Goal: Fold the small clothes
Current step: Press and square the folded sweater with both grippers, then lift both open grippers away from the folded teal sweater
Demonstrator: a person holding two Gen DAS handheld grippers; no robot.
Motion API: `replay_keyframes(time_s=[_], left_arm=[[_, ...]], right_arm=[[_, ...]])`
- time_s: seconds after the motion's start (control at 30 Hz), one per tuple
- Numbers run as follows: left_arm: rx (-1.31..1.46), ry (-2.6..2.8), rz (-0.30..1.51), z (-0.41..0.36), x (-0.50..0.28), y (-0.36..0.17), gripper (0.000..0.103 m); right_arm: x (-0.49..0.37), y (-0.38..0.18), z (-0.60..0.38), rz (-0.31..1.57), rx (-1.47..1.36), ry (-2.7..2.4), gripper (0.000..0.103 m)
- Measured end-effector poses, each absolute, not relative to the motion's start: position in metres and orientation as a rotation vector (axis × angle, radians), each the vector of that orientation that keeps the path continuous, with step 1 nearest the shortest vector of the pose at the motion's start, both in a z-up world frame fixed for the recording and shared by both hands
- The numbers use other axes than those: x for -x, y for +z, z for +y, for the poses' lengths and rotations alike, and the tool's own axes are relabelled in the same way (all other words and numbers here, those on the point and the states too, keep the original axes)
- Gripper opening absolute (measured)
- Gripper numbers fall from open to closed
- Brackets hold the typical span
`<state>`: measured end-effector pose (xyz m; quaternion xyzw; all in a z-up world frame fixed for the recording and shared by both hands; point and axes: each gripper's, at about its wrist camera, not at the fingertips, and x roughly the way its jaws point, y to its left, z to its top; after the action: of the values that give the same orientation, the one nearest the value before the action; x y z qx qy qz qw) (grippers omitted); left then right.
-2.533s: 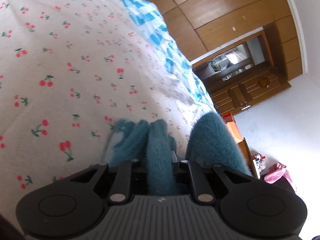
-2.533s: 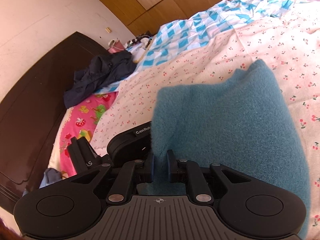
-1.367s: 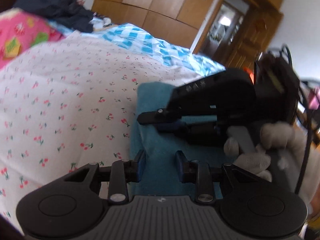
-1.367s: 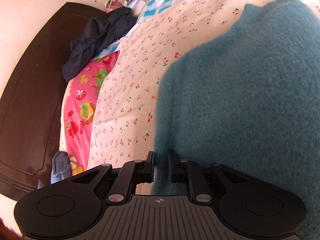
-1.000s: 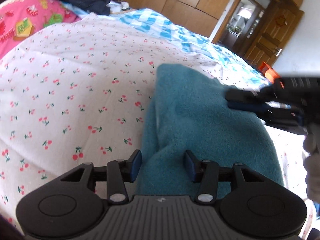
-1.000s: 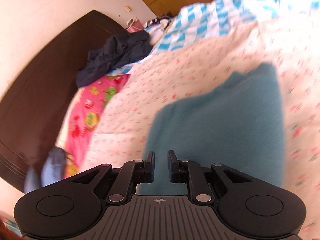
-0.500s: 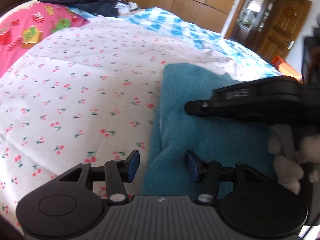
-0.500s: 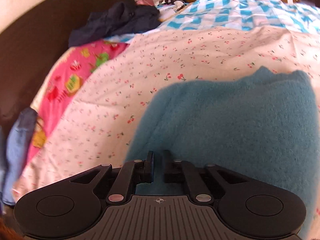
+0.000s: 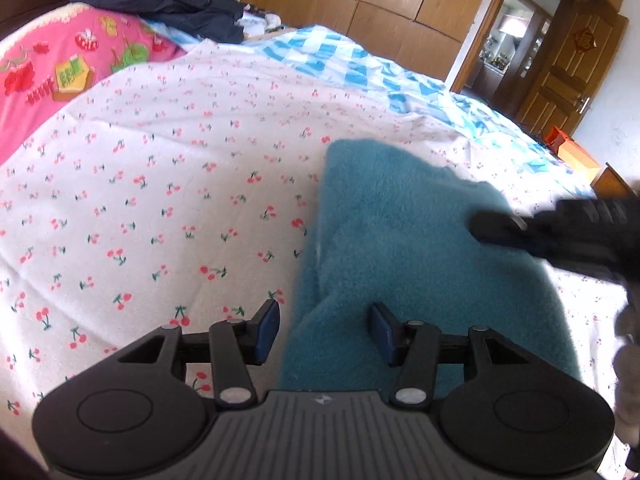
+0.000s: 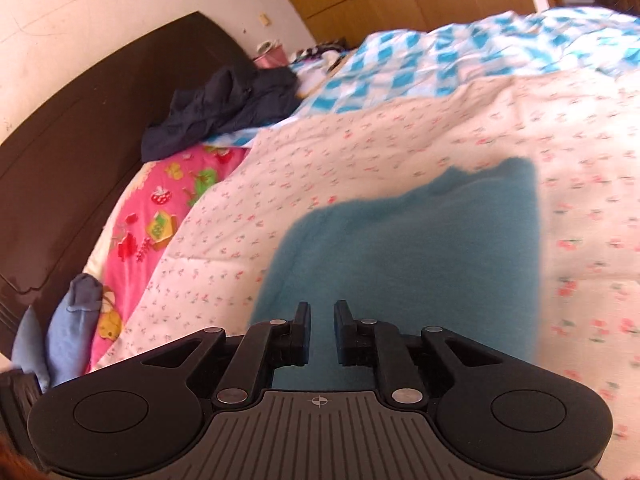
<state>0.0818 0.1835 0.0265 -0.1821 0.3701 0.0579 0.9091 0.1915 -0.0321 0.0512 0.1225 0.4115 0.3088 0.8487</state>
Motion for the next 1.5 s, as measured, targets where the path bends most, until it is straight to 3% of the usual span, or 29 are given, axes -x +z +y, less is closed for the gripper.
replay_keyframes(time_s=[0.13, 0.3, 0.43, 0.6, 0.7, 0.83, 1.03, 1.23, 1.33, 1.5], left_arm=[[0.329, 0.112, 0.754, 0.172, -0.089, 0.034, 0.054], [0.257, 0.118, 0.759, 0.158, -0.092, 0.037, 0.053], [0.268, 0.116, 0.792, 0.157, -0.096, 0.033, 0.053], [0.290, 0.118, 0.781, 0.153, -0.088, 0.037, 0.053], [0.277, 0.133, 0.775, 0.149, -0.084, 0.041, 0.052], [0.267, 0.126, 0.739, 0.146, -0.069, 0.048, 0.052], [0.264, 0.115, 0.753, 0.145, -0.054, 0.043, 0.052], [0.222, 0.128, 0.820, 0.140, -0.056, 0.022, 0.054], [0.247, 0.138, 0.810, 0.142, -0.051, 0.026, 0.053], [0.211, 0.120, 0.790, 0.138, -0.034, 0.037, 0.053]], right_arm=[[-0.181, 0.042, -0.060, 0.853, -0.247, 0.610, 0.004], [-0.176, 0.048, -0.072, 0.849, -0.305, 0.595, 0.007], [-0.170, 0.041, -0.069, 0.841, -0.206, 0.576, 0.000], [-0.167, 0.043, -0.080, 0.849, -0.273, 0.556, 0.000], [-0.157, 0.053, -0.084, 0.826, -0.283, 0.568, 0.016], [-0.127, 0.068, -0.087, 0.774, -0.226, 0.598, 0.016], [-0.098, 0.049, -0.090, 0.836, -0.131, 0.577, 0.015], [-0.101, 0.030, -0.091, 0.893, -0.128, 0.536, 0.007], [-0.093, 0.039, -0.093, 0.878, -0.153, 0.541, 0.016], [-0.075, 0.046, -0.095, 0.833, -0.111, 0.554, 0.016]])
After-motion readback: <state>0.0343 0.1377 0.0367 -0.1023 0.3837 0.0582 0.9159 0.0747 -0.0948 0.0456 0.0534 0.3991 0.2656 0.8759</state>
